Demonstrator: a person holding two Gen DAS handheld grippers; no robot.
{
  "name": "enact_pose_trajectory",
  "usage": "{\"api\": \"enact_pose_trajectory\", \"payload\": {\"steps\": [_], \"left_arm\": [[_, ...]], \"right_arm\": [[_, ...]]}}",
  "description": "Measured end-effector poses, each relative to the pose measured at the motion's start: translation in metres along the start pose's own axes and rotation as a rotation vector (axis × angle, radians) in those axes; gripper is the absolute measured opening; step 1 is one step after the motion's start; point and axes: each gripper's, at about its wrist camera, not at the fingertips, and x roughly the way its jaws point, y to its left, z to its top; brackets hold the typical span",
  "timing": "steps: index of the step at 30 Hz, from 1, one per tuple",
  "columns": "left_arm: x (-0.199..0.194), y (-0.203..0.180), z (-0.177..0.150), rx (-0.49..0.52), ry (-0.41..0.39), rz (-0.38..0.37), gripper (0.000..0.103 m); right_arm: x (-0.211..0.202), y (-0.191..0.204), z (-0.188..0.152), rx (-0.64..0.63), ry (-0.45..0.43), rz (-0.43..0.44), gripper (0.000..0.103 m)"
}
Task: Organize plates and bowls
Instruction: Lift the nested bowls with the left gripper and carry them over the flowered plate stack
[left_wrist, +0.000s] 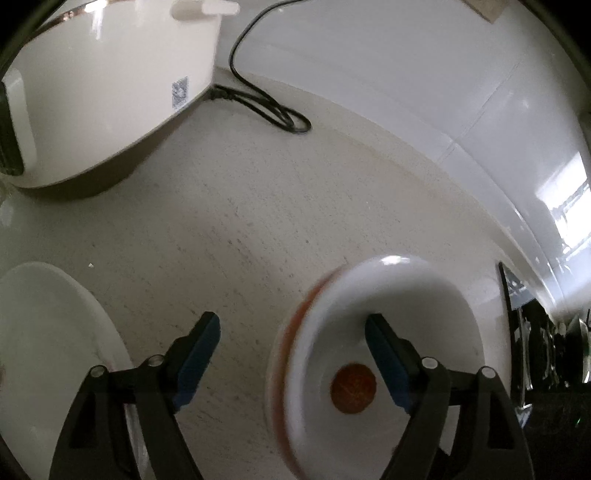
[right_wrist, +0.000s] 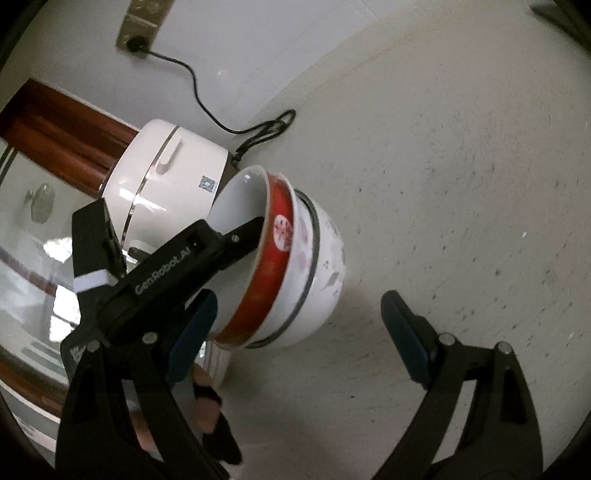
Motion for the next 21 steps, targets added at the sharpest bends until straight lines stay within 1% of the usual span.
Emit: {"api": "enact_pose_trajectory", "payload": {"steps": [1, 2, 4, 5, 6, 7, 10, 12, 17, 20, 21], "left_arm": [[-0.001, -0.001, -0.001, 0.000, -0.008, 0.000, 0.082], [-0.001, -0.001, -0.001, -0.005, -0.011, -0.001, 0.082], [-0.003, -0.001, -0.003, -0.003, -0.012, -0.015, 0.081], [-0.004, -0.004, -0.004, 0.004, -0.015, -0.036, 0.076], [-0.005, -0.004, -0.005, -0.001, -0.010, -0.079, 0.066], [-0.006, -0.004, -0.006, -0.008, -0.015, -0.072, 0.066], [-0.006, -0.004, -0.011, -0.006, -0.036, -0.070, 0.066], [-0.010, -0.005, -0.014, -0.005, -0.035, -0.075, 0.065], [-0.010, 0.001, -0.012, -0.024, -0.028, -0.101, 0.065], [-0.004, 0.003, -0.004, -0.055, 0.006, -0.138, 0.066], [0.000, 0.005, -0.002, -0.073, 0.036, -0.153, 0.070]], "right_arm": [[0.001, 0.000, -0.001, 0.009, 0.001, 0.026, 0.081], [0.001, -0.001, -0.002, 0.014, 0.008, 0.060, 0.069], [0.002, -0.003, -0.004, 0.038, 0.005, 0.069, 0.067], [0.002, -0.005, -0.005, 0.047, 0.005, 0.074, 0.064], [-0.001, -0.006, -0.007, 0.052, 0.008, 0.077, 0.061], [-0.001, -0.008, -0.009, 0.065, 0.006, 0.083, 0.058], [-0.002, -0.007, -0.010, 0.075, -0.008, 0.085, 0.057], [-0.003, -0.007, -0.011, 0.078, -0.014, 0.086, 0.057], [-0.003, -0.002, -0.012, 0.080, -0.011, 0.076, 0.058], [-0.001, -0.001, -0.012, 0.085, -0.002, 0.081, 0.061], [0.001, -0.004, -0.012, 0.106, 0.006, 0.096, 0.061]]}}
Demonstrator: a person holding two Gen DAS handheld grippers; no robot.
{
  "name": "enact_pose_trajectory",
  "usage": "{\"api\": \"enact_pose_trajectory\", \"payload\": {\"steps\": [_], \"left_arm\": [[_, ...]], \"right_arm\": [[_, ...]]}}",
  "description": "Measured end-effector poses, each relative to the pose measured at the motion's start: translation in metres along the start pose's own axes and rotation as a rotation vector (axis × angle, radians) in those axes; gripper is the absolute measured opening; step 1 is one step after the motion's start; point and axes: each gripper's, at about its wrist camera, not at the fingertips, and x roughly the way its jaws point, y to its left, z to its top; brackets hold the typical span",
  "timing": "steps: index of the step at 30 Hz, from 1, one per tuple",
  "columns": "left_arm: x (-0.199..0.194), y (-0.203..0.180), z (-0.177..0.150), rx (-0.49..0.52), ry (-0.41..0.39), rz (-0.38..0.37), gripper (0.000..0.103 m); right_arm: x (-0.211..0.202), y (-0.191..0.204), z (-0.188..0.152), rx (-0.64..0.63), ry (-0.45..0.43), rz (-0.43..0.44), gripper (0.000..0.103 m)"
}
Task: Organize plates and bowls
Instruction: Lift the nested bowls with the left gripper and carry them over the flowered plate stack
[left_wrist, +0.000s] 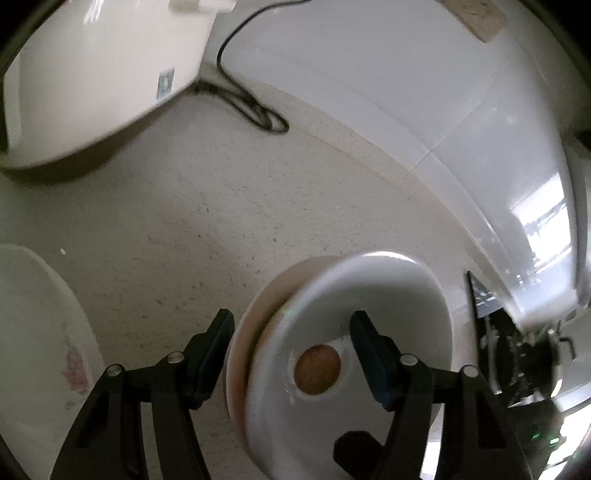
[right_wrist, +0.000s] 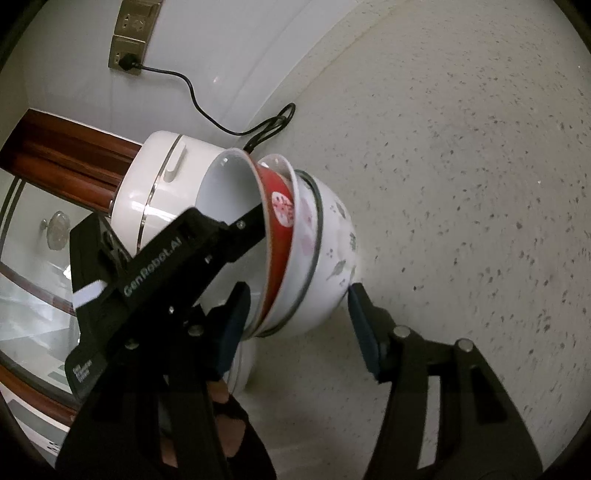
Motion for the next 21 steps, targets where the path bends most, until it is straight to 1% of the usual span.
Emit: {"api": "enact_pose_trajectory", "payload": {"steps": [1, 2, 5, 6, 9, 10, 13, 17, 21], "left_arm": [[0.003, 0.002, 0.001, -0.024, 0.034, -0.020, 0.071], [0.004, 0.003, 0.001, -0.031, 0.041, -0.026, 0.071], [0.003, 0.001, -0.001, -0.019, 0.031, -0.012, 0.072], [0.003, 0.001, -0.002, -0.028, 0.031, -0.021, 0.069], [0.001, -0.001, -0.007, -0.015, 0.010, -0.021, 0.067], [0.000, 0.000, -0.010, -0.014, 0.006, -0.026, 0.064], [-0.007, -0.001, -0.019, -0.007, 0.002, -0.029, 0.060], [-0.014, -0.005, -0.027, 0.024, -0.018, -0.011, 0.060], [-0.020, -0.007, -0.039, 0.030, -0.026, -0.025, 0.060]], "right_arm": [[0.001, -0.003, 0.000, 0.022, 0.001, 0.017, 0.062], [0.001, -0.003, 0.001, 0.028, 0.001, 0.023, 0.062], [0.001, -0.003, 0.000, 0.035, 0.000, 0.025, 0.063], [0.002, -0.002, 0.000, 0.038, 0.001, 0.029, 0.064], [0.002, 0.000, -0.001, 0.029, -0.004, 0.020, 0.065], [0.001, 0.003, -0.002, 0.015, -0.007, 0.009, 0.064], [-0.004, 0.001, -0.005, 0.016, -0.034, 0.008, 0.064], [-0.011, -0.002, -0.010, 0.036, -0.055, 0.020, 0.064], [-0.018, -0.002, -0.015, 0.029, -0.064, 0.014, 0.064]]}}
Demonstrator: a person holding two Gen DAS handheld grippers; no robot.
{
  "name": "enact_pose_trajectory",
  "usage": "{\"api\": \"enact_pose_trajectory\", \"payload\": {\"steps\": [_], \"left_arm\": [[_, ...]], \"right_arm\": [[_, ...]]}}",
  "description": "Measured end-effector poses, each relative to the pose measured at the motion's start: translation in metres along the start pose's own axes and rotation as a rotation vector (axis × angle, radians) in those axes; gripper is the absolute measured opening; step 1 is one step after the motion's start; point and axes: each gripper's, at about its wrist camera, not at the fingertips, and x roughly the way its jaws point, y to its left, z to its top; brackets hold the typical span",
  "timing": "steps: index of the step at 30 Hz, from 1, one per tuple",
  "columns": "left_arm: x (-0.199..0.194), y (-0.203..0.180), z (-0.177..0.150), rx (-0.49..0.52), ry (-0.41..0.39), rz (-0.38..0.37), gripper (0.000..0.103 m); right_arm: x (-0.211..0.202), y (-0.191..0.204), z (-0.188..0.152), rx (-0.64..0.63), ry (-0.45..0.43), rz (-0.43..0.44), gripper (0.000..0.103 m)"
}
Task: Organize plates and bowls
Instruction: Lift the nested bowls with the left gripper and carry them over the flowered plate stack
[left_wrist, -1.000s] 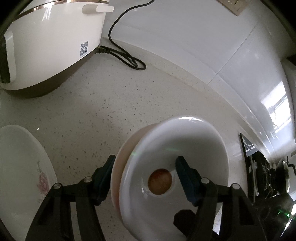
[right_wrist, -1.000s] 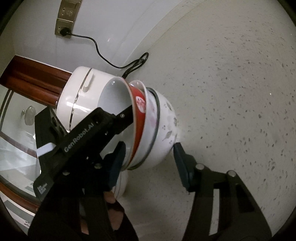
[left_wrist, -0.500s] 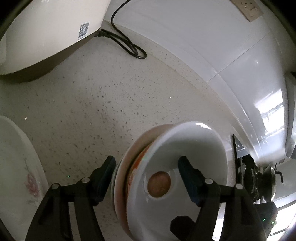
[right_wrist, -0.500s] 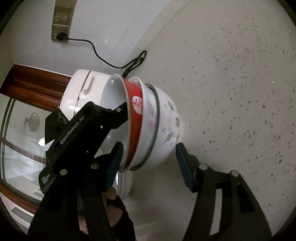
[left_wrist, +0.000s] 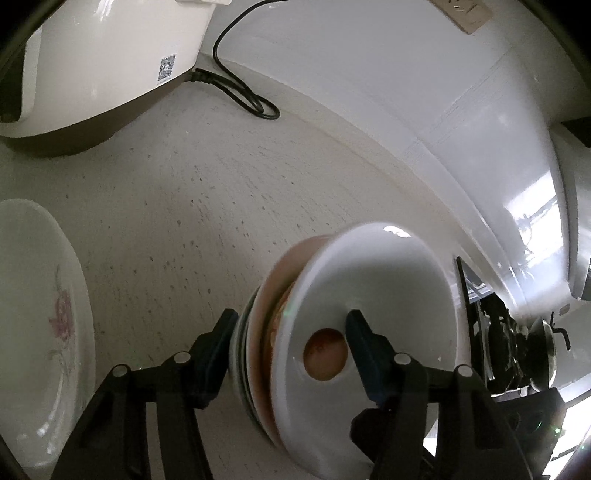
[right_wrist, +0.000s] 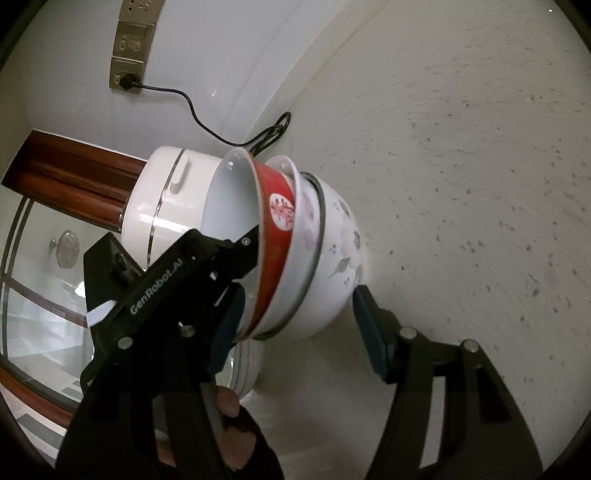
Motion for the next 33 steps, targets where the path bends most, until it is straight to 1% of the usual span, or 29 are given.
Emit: {"api": "enact_pose_trajectory", "payload": {"steps": [9, 13, 16, 22, 27, 33], "left_arm": [[-0.013, 0.001, -0.016, 0.011, -0.021, -0.027, 0.060], [-0.016, 0.001, -0.013, 0.010, -0.034, -0.037, 0.060], [-0.026, 0.001, -0.015, 0.012, -0.050, -0.044, 0.060], [-0.051, 0.007, -0.014, 0.005, -0.092, -0.057, 0.060], [-0.079, 0.015, -0.015, -0.003, -0.130, -0.062, 0.060], [-0.110, 0.026, -0.018, -0.008, -0.177, -0.045, 0.060]], "right_arm": [[-0.008, 0.000, -0.009, -0.029, -0.023, -0.002, 0.064], [-0.012, 0.002, -0.011, -0.043, -0.033, 0.008, 0.064], [-0.014, 0.005, -0.012, -0.052, -0.039, 0.015, 0.064], [-0.019, 0.022, -0.017, -0.090, -0.047, 0.030, 0.064], [-0.019, 0.038, -0.021, -0.112, -0.043, 0.057, 0.064], [-0.013, 0.058, -0.030, -0.136, -0.023, 0.092, 0.064]]}}
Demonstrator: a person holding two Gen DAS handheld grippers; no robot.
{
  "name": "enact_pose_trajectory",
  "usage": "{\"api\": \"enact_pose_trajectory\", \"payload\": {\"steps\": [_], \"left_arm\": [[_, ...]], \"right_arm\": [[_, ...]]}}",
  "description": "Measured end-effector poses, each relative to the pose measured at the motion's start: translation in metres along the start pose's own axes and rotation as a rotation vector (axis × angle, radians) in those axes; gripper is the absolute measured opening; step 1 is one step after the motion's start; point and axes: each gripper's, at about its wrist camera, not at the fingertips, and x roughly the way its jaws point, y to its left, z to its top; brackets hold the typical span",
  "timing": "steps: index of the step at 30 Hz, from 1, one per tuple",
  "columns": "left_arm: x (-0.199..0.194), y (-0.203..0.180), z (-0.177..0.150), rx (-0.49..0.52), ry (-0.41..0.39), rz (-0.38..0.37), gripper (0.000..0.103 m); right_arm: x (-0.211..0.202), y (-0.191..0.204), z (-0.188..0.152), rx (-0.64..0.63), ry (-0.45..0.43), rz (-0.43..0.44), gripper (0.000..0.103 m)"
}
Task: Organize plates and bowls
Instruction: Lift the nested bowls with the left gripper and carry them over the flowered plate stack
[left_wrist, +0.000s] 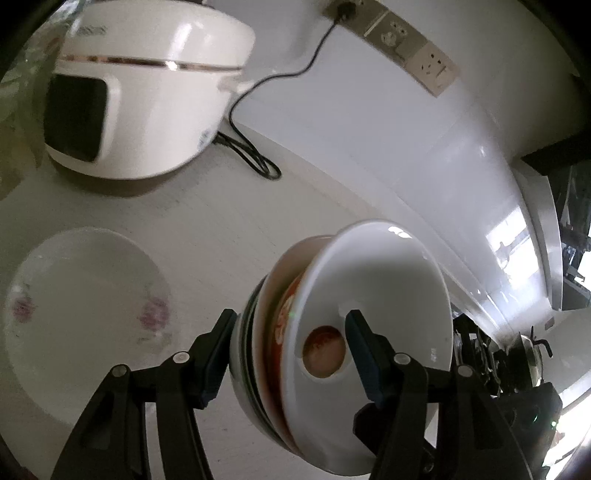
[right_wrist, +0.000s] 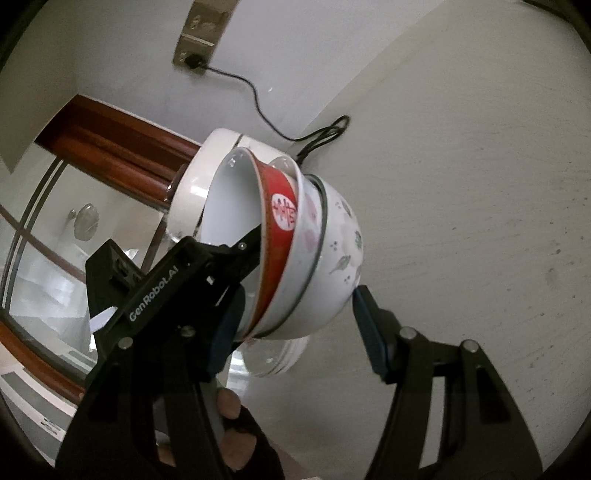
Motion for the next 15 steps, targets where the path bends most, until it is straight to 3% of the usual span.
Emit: {"api": "enact_pose_trajectory", "payload": {"steps": [15], "left_arm": [[-0.060, 0.067, 0.009, -0.072, -0.088, 0.063, 0.060]], "right_arm": [[0.057, 0.055, -0.031, -0.064, 0.099, 0.054, 0.064]]}}
